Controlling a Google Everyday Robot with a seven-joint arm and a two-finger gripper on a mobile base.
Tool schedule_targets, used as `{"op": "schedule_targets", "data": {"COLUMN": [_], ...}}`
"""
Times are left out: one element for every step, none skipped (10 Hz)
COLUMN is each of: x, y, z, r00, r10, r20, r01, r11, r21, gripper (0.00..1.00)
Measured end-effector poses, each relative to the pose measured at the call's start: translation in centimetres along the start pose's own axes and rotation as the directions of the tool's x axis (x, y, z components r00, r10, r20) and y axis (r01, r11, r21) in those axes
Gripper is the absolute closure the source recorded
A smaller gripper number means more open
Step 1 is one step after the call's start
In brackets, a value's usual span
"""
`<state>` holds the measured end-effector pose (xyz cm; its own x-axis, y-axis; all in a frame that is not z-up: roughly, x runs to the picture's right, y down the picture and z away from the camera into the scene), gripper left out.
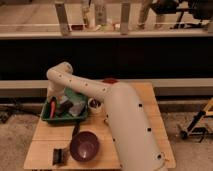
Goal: Place pepper in table surface
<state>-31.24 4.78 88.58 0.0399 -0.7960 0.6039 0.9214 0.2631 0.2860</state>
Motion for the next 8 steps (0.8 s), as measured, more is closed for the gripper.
{"op": "schedule_targets", "data": {"x": [0.1,0.2,0.3,0.3,0.4,0.5,0.6,0.6], "y": [0.2,0.2,0.2,0.3,0.3,0.2,0.2,0.2], "z": [0.4,0.6,0.8,1.0,1.3,1.5,1.9,2.3], "r00": [1.000,1.000,1.000,1.000,1.000,1.000,0.999,0.999], "r10": [-0.002,-0.005,-0.007,-0.009,-0.017,-0.024,-0.033,-0.041], "r20": [-0.002,-0.003,-0.001,0.002,0.006,0.010,0.016,0.022], "r01": [0.002,0.005,0.007,0.009,0.017,0.024,0.033,0.041], "r11": [1.000,1.000,1.000,1.000,1.000,1.000,0.999,0.999], "r21": [-0.006,-0.010,-0.011,-0.009,-0.005,-0.002,0.000,0.001], "gripper": [0.54,0.54,0.54,0.54,0.54,0.54,0.54,0.54]}}
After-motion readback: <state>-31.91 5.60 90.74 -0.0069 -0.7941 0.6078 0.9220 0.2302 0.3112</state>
